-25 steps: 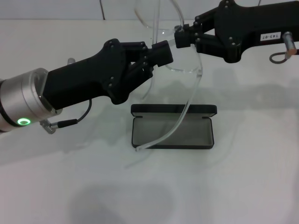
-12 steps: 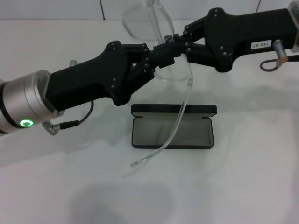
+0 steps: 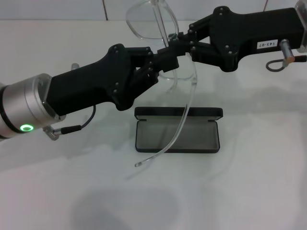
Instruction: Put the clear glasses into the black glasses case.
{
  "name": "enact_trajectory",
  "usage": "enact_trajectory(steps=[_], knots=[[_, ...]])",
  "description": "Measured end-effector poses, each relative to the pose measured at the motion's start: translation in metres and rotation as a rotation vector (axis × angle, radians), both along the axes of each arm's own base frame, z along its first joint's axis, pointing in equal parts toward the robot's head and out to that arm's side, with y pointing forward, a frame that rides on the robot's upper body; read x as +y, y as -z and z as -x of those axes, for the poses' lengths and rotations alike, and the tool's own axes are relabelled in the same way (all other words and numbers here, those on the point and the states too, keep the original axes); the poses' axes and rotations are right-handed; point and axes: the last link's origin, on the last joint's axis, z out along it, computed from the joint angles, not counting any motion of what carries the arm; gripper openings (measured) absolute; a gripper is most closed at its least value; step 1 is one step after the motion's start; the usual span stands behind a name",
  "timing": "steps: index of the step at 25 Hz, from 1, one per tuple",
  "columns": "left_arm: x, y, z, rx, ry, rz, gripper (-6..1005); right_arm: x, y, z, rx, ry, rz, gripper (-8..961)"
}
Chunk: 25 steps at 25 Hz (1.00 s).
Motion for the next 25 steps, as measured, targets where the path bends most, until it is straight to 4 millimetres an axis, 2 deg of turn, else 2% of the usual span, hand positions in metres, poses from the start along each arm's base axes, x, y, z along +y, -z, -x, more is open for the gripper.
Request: enact_trajectory(steps=[25], knots=[[0.0006,0.0018,0.0024,-0.001,-0.005,-0.024,48,-0.0027,0.0036,0.0058,-0.006,-0.034,0.02,65]])
